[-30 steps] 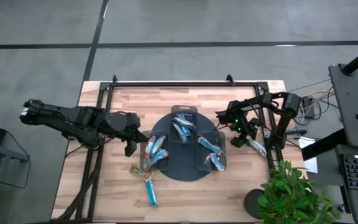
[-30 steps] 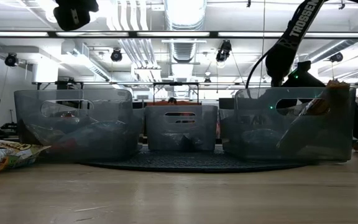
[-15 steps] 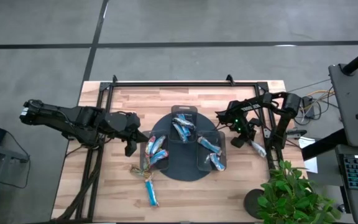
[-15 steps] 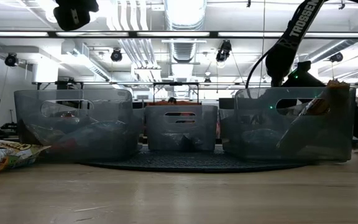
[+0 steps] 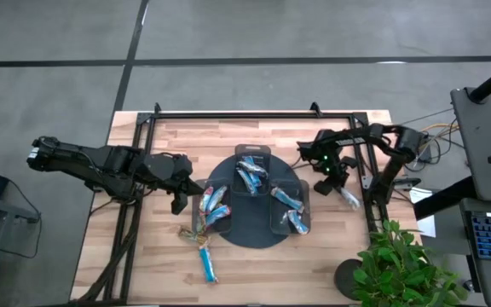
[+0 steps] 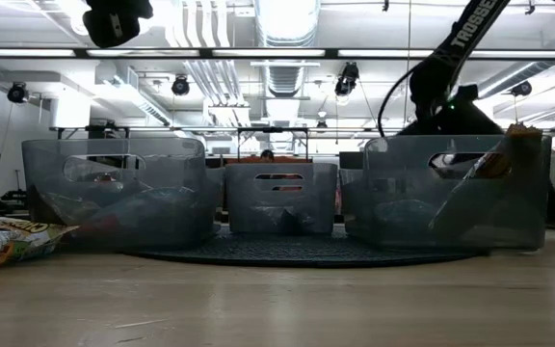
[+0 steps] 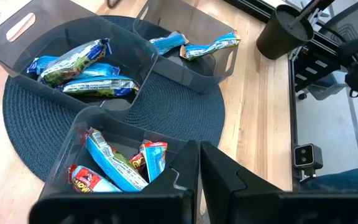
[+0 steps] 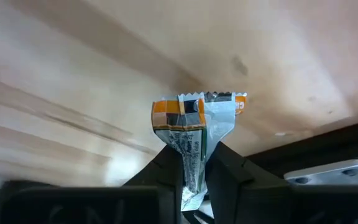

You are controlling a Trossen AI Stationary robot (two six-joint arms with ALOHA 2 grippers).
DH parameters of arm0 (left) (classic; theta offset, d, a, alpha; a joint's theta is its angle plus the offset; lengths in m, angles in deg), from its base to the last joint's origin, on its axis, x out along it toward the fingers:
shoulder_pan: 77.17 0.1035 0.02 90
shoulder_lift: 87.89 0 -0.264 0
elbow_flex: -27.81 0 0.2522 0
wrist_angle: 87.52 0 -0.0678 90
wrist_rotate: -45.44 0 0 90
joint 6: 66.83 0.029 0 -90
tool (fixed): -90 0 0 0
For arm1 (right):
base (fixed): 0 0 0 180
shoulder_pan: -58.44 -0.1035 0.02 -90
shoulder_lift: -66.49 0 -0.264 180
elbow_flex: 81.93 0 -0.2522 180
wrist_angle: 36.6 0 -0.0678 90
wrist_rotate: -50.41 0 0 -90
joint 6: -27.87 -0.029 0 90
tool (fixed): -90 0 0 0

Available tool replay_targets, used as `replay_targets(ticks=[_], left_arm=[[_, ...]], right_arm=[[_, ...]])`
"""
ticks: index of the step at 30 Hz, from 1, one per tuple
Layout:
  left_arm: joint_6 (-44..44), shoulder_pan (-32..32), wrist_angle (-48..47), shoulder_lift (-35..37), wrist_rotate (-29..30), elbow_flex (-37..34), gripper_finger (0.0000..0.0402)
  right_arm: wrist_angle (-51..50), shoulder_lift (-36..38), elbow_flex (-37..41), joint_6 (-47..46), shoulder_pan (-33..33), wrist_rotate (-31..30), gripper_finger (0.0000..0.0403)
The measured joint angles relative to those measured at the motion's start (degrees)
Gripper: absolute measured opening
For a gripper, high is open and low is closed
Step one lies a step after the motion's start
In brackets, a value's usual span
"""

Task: Pick and place Granola Bars by type
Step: Put the yellow granola bar into the bottom right black bin

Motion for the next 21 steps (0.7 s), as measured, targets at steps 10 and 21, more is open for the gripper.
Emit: replay_targets(ticks=[10,21], left_arm=[[-0.02,0.02,0.00,0.00,-0.35,0.00,0.0000],[0.00,0.02,-0.01,0.00,-0.18,0.00,0.0000]], right_arm=[[-0.46,7.45,-9.85,-0.95,2.51,0.22,0.0042],[0.02,14.54,-24.64,-6.69,-1.47,2.34,0.0043]])
